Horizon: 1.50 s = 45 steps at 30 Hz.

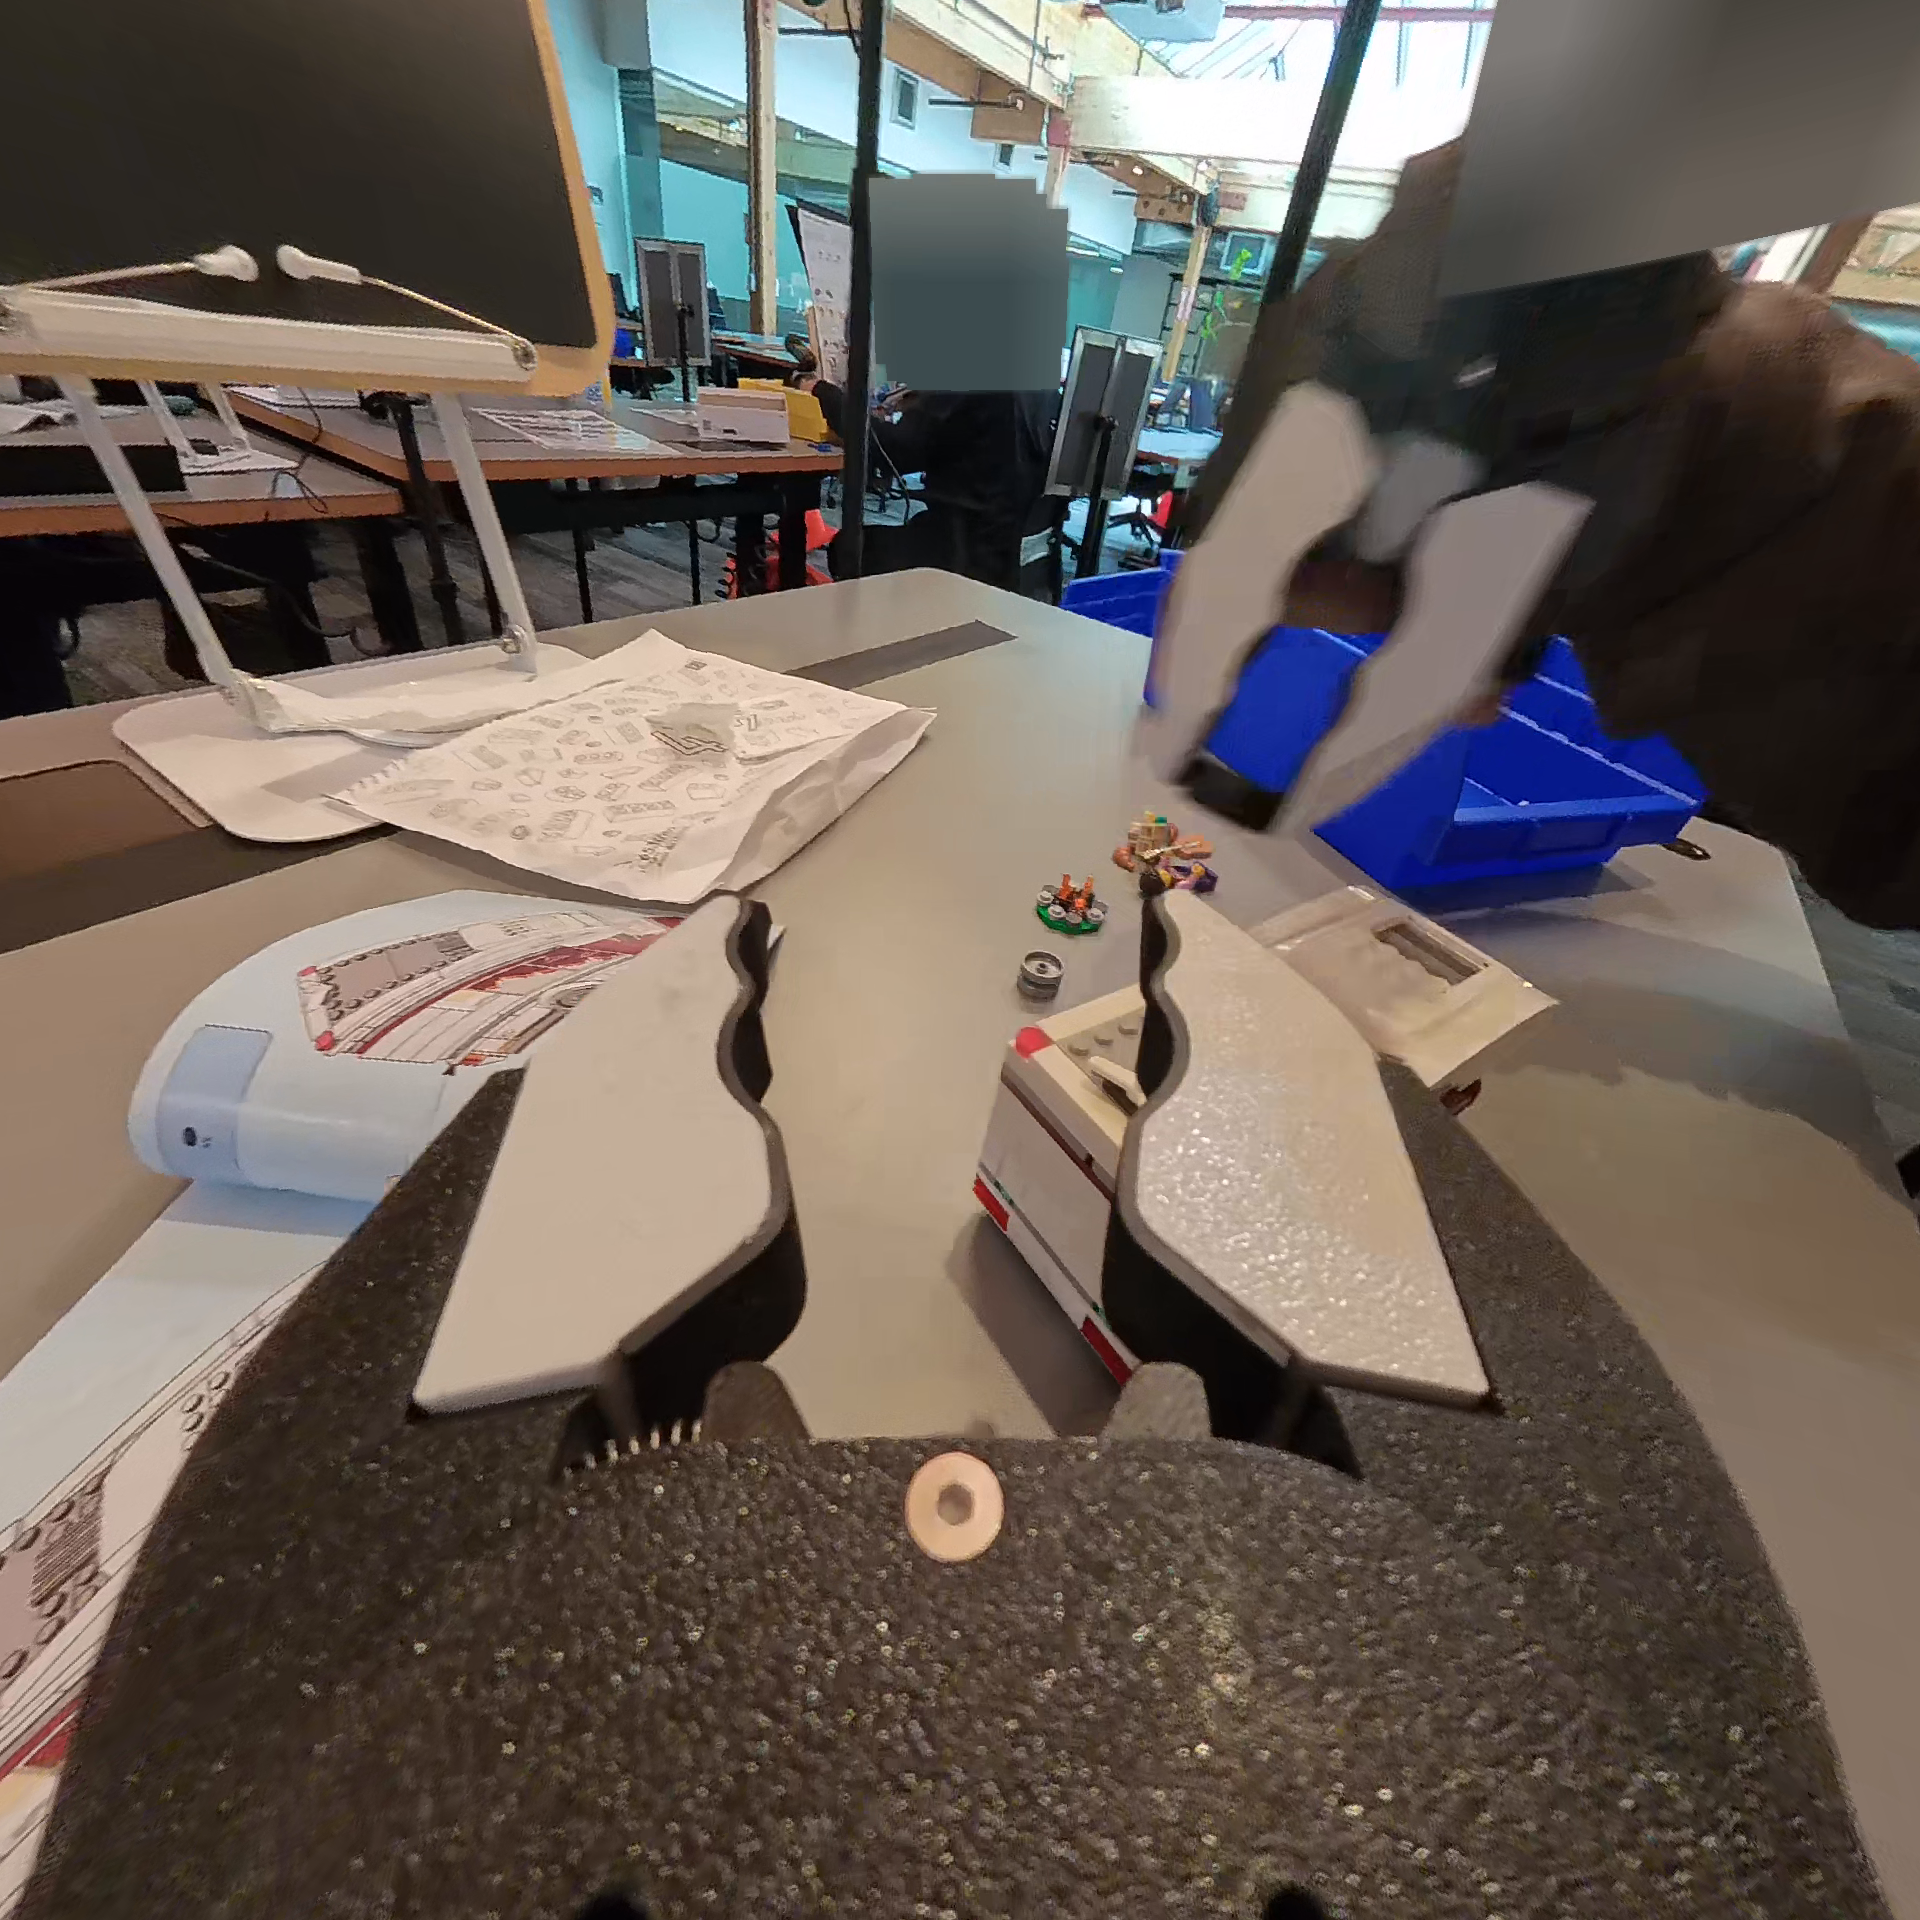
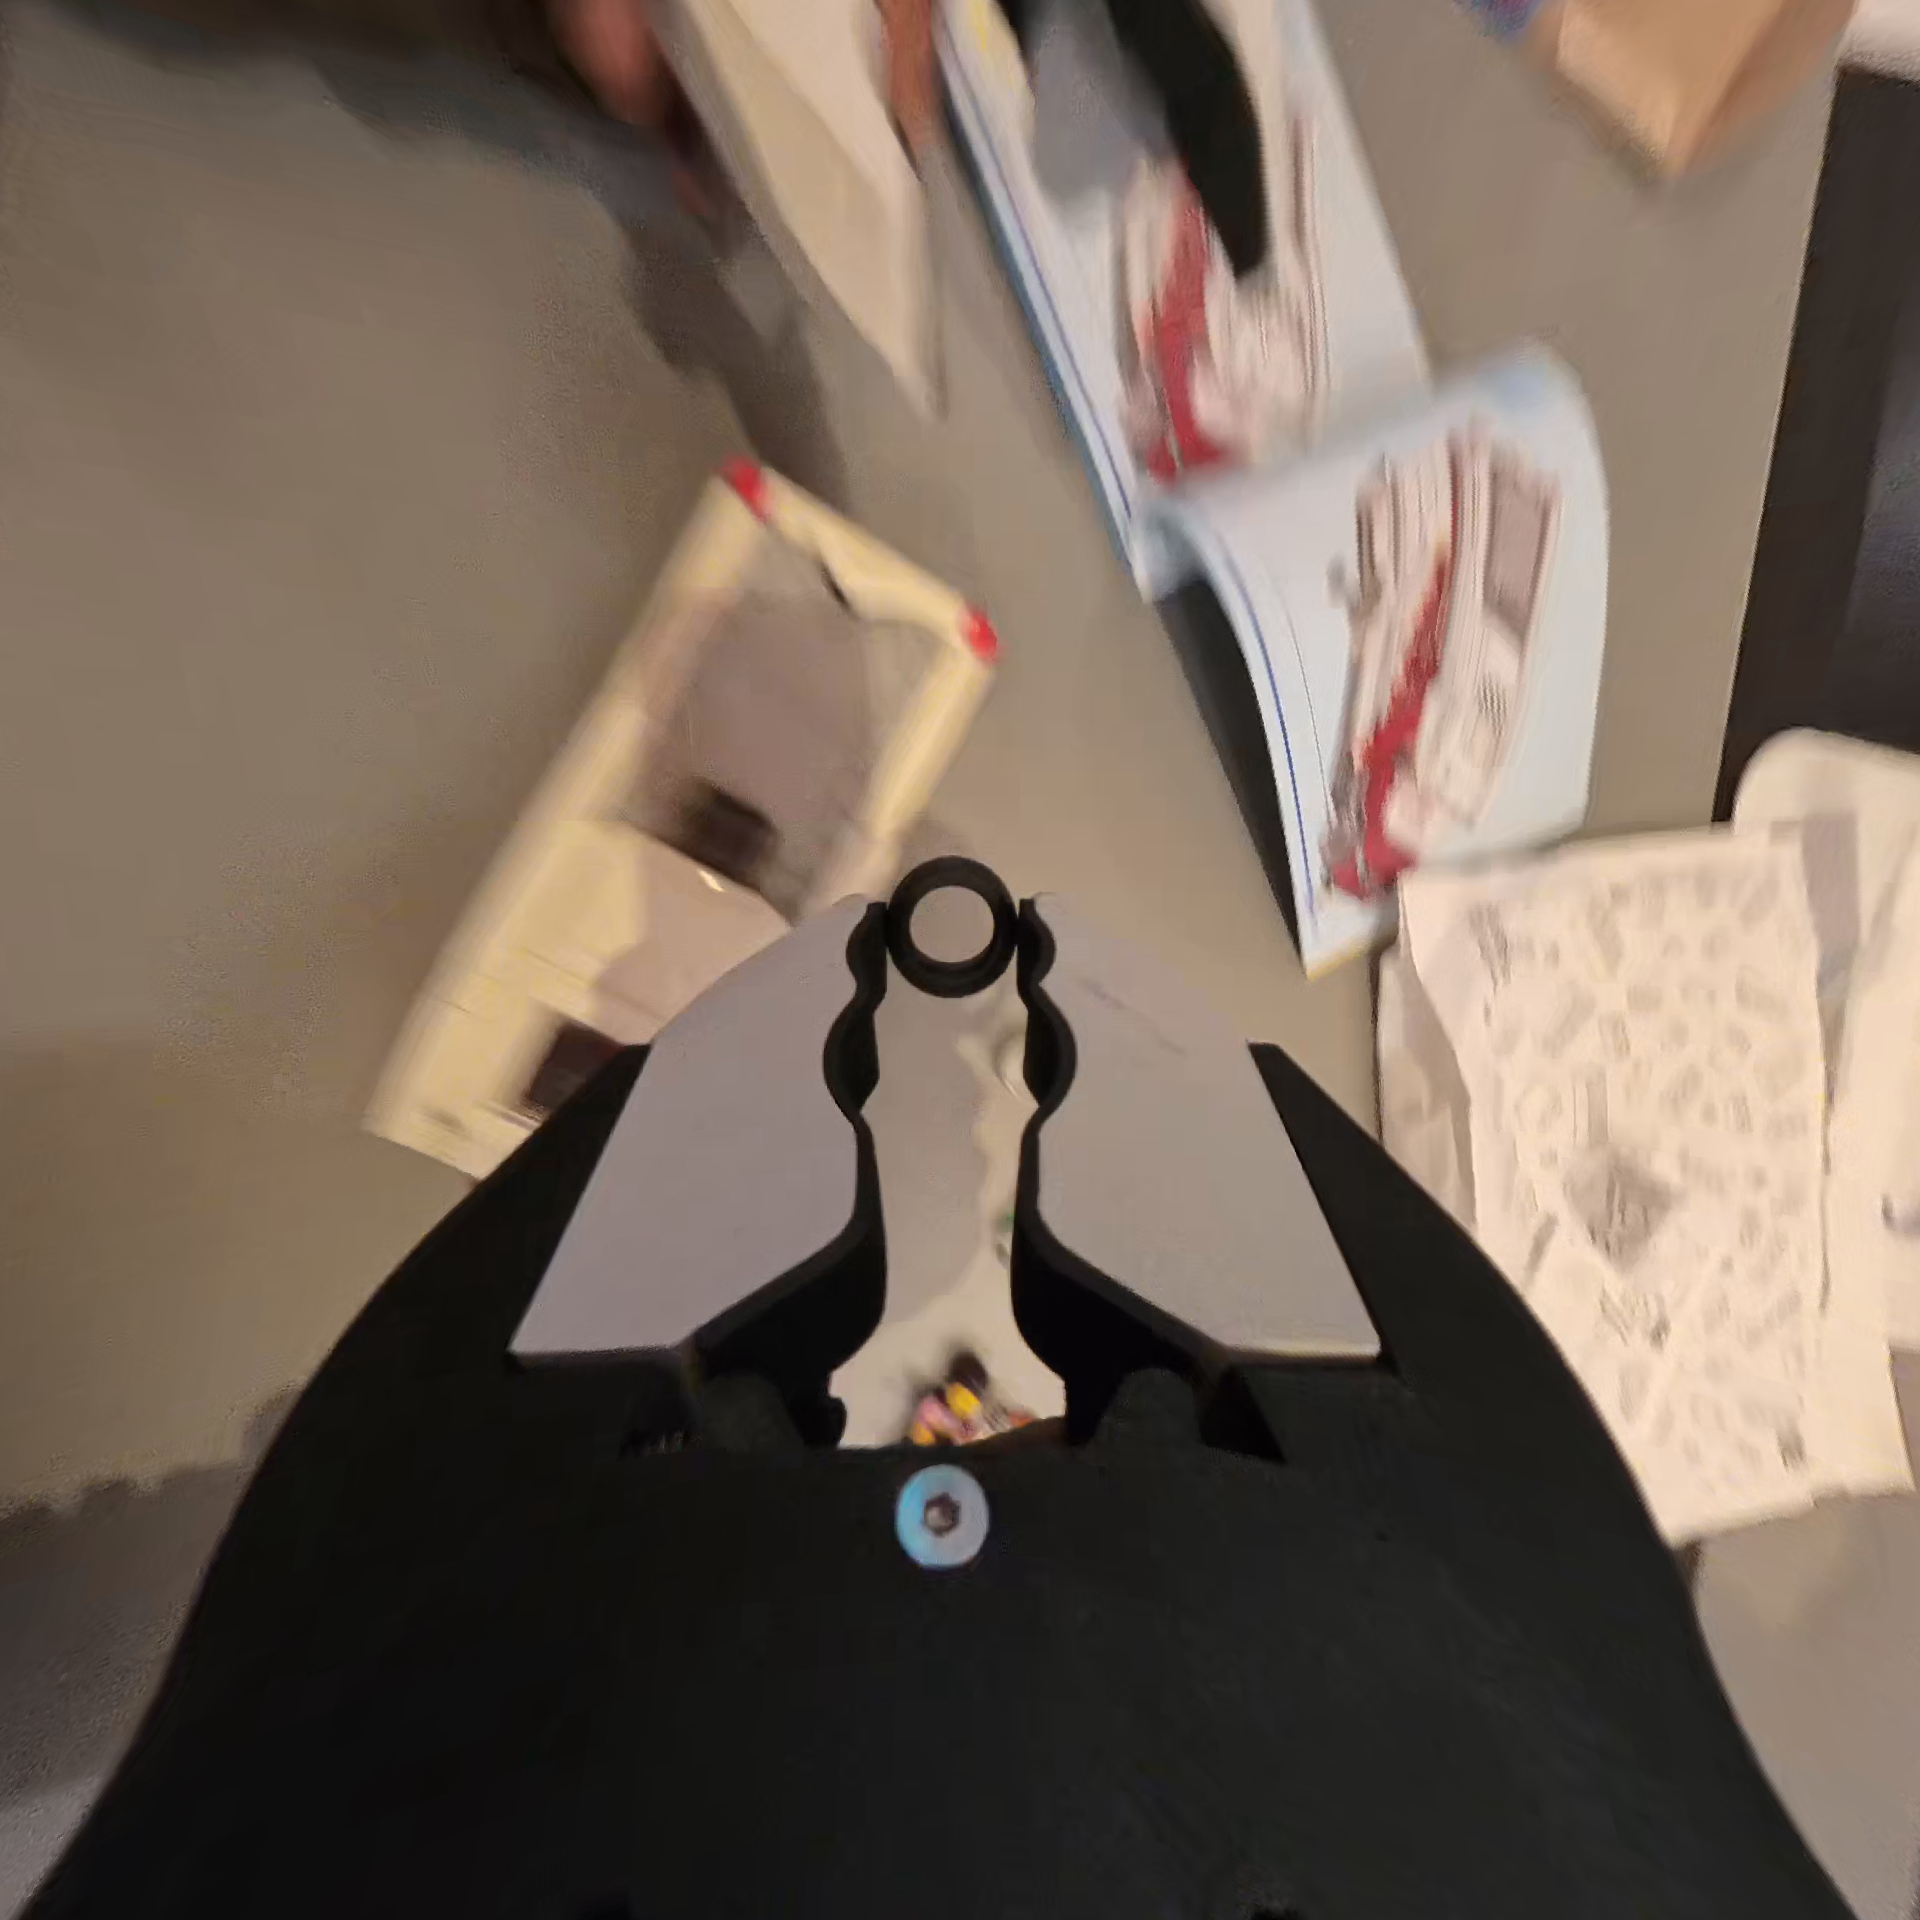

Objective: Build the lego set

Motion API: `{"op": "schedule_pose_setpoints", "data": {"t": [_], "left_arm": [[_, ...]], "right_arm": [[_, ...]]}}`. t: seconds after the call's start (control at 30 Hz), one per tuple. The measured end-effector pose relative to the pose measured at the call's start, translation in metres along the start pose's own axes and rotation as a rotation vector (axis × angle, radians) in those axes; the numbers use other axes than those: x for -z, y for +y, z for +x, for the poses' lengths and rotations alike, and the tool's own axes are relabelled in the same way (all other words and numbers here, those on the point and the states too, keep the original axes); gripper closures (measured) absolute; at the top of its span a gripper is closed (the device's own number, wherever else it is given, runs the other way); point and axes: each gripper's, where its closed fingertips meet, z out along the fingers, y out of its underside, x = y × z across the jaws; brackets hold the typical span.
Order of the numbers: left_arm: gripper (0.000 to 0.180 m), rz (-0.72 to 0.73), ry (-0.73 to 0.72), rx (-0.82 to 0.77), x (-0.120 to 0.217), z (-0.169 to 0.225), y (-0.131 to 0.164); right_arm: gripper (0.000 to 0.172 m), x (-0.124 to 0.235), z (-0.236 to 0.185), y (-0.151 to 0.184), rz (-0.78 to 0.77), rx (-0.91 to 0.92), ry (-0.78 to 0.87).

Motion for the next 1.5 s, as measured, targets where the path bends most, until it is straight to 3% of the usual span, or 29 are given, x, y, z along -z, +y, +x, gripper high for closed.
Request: {"op": "schedule_pose_setpoints", "data": {"t": [0.03,0.13,0.3,0.5,0.67,0.8,0.9,1.0,1.13,1.3,1.43,1.5], "left_arm": [[0.111,0.009,-0.009,0.011,0.002,-0.003,-0.002],[0.112,0.034,-0.025,0.04,0.006,-0.01,-0.006],[0.113,0.043,-0.027,0.04,0.006,-0.009,-0.008],[0.114,0.022,-0.027,0.024,0.003,-0.007,-0.002],[0.114,0.025,-0.033,0.028,0.003,-0.01,-0.002],[0.114,0.024,-0.03,0.031,0.003,-0.01,-0.001],[0.114,0.02,-0.026,0.031,0.002,-0.01,0.0],[0.114,0.019,-0.026,0.027,0.002,-0.009,0.0],[0.114,0.019,-0.032,0.029,0.002,-0.012,0.0],[0.114,0.016,-0.023,0.034,0.001,-0.01,0.0],[0.114,0.011,-0.023,0.027,0.001,-0.009,0.001],[0.114,0.017,-0.026,0.029,0.002,-0.01,0.0]], "right_arm": [[0.148,0.009,-0.017,-0.024,0.067,0.006,-0.02],[0.148,0.007,-0.079,-0.059,0.08,0.045,-0.062],[0.148,-0.058,-0.155,-0.028,-0.118,0.053,-0.138],[0.148,-0.092,-0.169,0.005,-0.215,0.006,-0.149],[0.14,-0.081,-0.169,-0.002,-0.167,-0.008,-0.172],[0.138,-0.017,-0.132,-0.034,0.024,0.003,-0.142],[0.141,0.019,-0.061,-0.028,0.081,-0.041,-0.005],[0.14,-0.001,0.002,0.023,-0.071,-0.15,0.047],[0.137,-0.05,0.011,0.079,-0.277,-0.198,-0.054],[0.138,-0.069,0.02,0.096,-0.333,-0.214,-0.025],[0.153,-0.077,0.019,0.1,-0.322,-0.249,-0.05],[0.153,-0.07,0.016,0.1,-0.328,-0.241,-0.036]]}}
